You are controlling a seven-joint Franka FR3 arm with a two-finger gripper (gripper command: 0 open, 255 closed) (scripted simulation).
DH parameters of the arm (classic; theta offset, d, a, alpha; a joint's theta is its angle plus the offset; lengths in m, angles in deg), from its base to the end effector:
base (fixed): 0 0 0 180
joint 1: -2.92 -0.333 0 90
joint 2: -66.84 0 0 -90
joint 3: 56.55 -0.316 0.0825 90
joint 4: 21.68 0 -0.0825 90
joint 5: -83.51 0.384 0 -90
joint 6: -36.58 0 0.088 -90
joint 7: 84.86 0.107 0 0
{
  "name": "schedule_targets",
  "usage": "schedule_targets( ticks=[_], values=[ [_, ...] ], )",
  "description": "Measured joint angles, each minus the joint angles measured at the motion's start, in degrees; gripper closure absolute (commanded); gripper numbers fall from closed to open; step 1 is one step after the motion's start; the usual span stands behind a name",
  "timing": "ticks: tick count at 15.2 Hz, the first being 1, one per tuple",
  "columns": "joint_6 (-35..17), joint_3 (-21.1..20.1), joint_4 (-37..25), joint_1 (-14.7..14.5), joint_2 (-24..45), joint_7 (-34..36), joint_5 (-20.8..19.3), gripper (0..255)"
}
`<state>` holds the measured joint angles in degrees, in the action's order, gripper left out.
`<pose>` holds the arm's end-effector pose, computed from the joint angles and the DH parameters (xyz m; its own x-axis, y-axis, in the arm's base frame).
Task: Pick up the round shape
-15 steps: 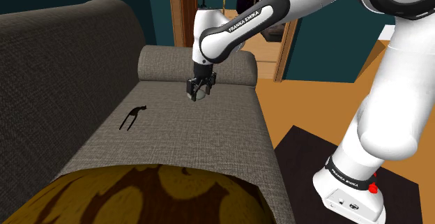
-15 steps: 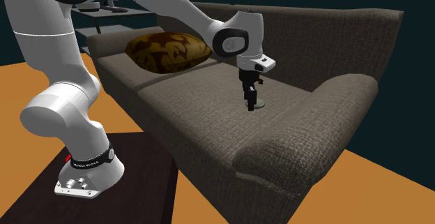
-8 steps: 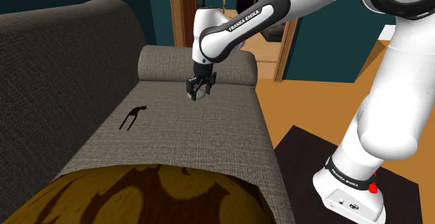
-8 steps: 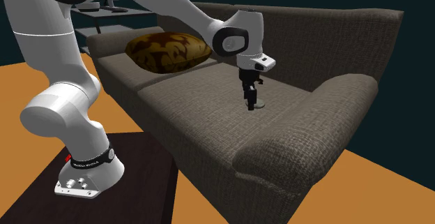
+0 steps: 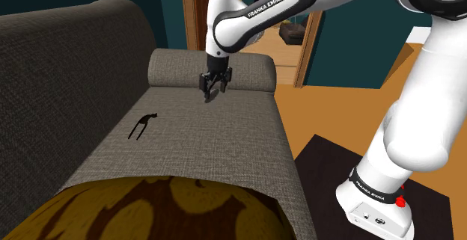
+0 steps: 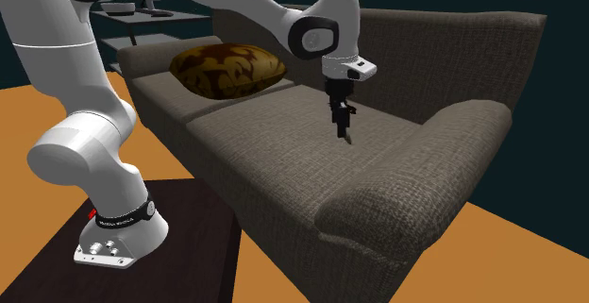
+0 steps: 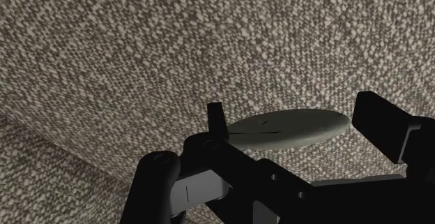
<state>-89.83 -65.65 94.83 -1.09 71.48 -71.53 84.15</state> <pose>0.5617 0.1298 0.4154 0.9963 -0.0130 0.0849 -0.0093 -0.9990 -0.0431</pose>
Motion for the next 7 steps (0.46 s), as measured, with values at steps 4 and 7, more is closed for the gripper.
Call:
schedule_targets(
  ticks=[4, 7],
  values=[
    [2.9, 0.0, -1.6, 0.0, -1.3, 0.0, 0.2, 255],
    [4.8, 0.0, -2.8, 0.0, -2.0, -0.1, 0.3, 255]
  ],
)
